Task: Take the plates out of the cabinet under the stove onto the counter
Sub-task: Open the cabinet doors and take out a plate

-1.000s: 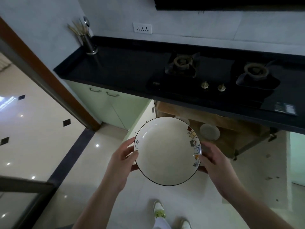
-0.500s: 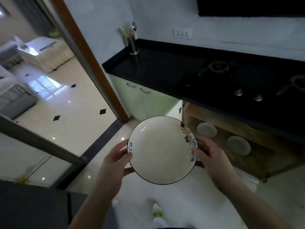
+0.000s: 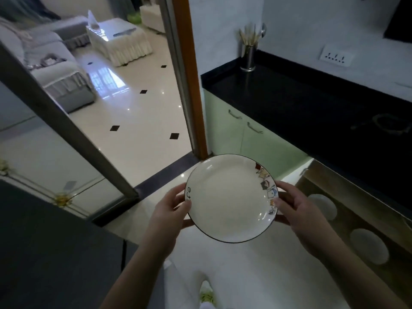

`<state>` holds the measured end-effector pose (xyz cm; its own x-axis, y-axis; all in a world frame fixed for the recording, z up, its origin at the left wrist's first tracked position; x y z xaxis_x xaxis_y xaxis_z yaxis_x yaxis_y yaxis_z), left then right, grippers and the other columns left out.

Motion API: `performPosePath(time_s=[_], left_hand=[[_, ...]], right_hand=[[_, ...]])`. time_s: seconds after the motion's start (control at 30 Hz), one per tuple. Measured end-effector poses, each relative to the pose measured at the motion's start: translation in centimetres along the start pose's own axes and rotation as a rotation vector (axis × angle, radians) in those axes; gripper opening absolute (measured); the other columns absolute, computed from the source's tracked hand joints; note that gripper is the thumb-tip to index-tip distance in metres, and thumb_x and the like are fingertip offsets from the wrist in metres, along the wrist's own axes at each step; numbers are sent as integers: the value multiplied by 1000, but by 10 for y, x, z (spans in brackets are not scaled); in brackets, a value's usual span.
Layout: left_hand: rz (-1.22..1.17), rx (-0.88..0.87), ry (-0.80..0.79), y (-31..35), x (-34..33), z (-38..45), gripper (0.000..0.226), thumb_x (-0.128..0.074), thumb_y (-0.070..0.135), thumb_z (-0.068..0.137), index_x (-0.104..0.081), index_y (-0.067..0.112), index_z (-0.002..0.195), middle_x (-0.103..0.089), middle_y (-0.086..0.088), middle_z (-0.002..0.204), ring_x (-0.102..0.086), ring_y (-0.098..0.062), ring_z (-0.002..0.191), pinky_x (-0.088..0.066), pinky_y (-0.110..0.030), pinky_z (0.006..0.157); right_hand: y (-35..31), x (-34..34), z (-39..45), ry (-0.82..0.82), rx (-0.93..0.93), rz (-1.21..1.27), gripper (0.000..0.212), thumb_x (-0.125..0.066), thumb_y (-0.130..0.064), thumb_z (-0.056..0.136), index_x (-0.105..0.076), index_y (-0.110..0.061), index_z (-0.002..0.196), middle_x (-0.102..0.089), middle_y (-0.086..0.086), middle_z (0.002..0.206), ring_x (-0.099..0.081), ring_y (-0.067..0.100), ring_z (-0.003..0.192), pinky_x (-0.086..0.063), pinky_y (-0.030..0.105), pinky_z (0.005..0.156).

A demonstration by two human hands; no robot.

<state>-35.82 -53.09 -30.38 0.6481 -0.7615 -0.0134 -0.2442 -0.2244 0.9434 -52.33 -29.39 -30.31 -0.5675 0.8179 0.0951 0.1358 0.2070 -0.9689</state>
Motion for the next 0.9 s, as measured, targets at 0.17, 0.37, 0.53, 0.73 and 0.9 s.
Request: performPosePath(time_s=[0.17, 0.37, 0.53, 0.73, 0.9], left_hand=[[-49, 2, -24, 21, 43, 49, 43, -56, 7, 96, -70, 46, 103, -75, 3, 104, -72, -19, 93, -61, -34, 67], [-69, 34, -37, 39, 69, 102, 35, -60, 8, 94, -63, 33, 118, -71, -4, 112, -70, -22, 99, -61, -36, 69], [-64, 14, -74, 57, 66, 148, 31, -60, 9, 94, -64, 31, 116, -73, 2, 104, -71, -15, 92, -61, -33, 67], [-77, 13, -83, 70, 46, 214, 30, -63, 11, 93, -65, 29, 117, -74, 1, 106, -72, -19, 94, -61, -37, 69], [-108, -7, -79, 98, 26, 267, 33, -64, 12, 93, -65, 29, 122, -73, -5, 111, -71, -28, 100, -61, -44, 75]], right_hand=[[-16, -45, 57, -20, 13, -22, 37, -51, -6, 97, -57, -26, 127, -74, -1, 109, -72, 19, 93, -59, 32, 75], [-38, -73, 105, -23, 11, -18, 39, -51, -10, 98, -52, -21, 135, -73, -3, 109, -72, 14, 89, -58, 21, 68], [-56, -79, 144, -8, 14, 3, 35, -47, -10, 99, -53, -29, 128, -71, -9, 110, -72, 7, 84, -54, 14, 62], [-56, -65, 208, 30, -7, 56, 30, -49, -22, 99, -57, -35, 124, -74, -16, 102, -72, 11, 88, -54, 14, 64], [-66, -53, 266, 57, -22, 110, 34, -50, -19, 99, -56, -32, 130, -73, -13, 108, -71, 10, 95, -57, 21, 70]])
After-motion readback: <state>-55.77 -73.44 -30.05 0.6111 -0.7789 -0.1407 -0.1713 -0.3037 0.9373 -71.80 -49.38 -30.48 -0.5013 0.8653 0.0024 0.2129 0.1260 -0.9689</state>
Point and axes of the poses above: each hand's wrist, its own z-axis towards the middle knuckle, its own x-axis out of the back of the hand, y = z × x, the point moved 6 cm from there along z, towards the middle knuckle
